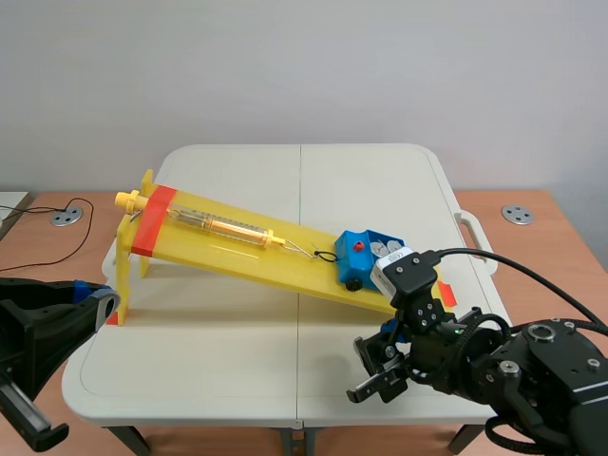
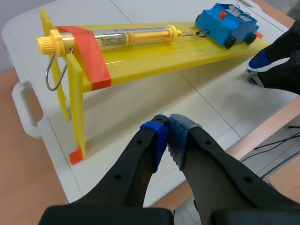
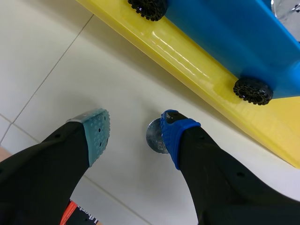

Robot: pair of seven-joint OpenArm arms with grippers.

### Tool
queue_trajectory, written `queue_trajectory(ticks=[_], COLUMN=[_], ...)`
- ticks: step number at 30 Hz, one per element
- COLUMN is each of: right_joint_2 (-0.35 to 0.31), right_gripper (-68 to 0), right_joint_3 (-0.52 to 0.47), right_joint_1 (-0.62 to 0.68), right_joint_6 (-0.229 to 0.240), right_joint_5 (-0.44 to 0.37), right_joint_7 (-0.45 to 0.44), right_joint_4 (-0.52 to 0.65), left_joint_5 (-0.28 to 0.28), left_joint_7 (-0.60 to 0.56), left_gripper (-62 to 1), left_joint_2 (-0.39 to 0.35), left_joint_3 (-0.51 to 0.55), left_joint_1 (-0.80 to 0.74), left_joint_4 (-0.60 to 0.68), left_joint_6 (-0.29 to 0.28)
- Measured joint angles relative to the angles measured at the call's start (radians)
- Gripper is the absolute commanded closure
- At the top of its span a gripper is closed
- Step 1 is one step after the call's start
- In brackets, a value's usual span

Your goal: Place the four metal weights on the blue cart on the ramp.

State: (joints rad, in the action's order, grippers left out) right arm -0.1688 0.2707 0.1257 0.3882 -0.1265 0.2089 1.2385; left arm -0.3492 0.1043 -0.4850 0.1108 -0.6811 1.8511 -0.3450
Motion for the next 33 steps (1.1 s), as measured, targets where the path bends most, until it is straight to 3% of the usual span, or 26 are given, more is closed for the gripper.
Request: queue_trajectory(ticks=[17,23,33], right_joint_2=[0.000,0.000,0.000], right_gripper=[-26.3,-20.9,-11.5], right_joint_3=[0.000,0.000,0.000], right_joint_1=[0.000,-0.001,-0.001], right_joint_6=[-0.010,-0.020,-0.074], right_joint_5=[0.000,0.000,-0.001], right_joint_7=[-0.056,-0.090,-0.096], right_joint_4=[-0.050,-0.064,-0.071], left_joint_5=[0.000,0.000,0.000], left_joint_7=[0.000,0.000,0.000], left_gripper=[-2.9,-2.9,-2.9], left_joint_2=[0.000,0.000,0.000], left_joint_3=[0.000,0.000,0.000], left_joint_1=[0.000,0.000,0.000], left_joint_4=[0.000,0.000,0.000], left_joint_6=[0.000,0.000,0.000])
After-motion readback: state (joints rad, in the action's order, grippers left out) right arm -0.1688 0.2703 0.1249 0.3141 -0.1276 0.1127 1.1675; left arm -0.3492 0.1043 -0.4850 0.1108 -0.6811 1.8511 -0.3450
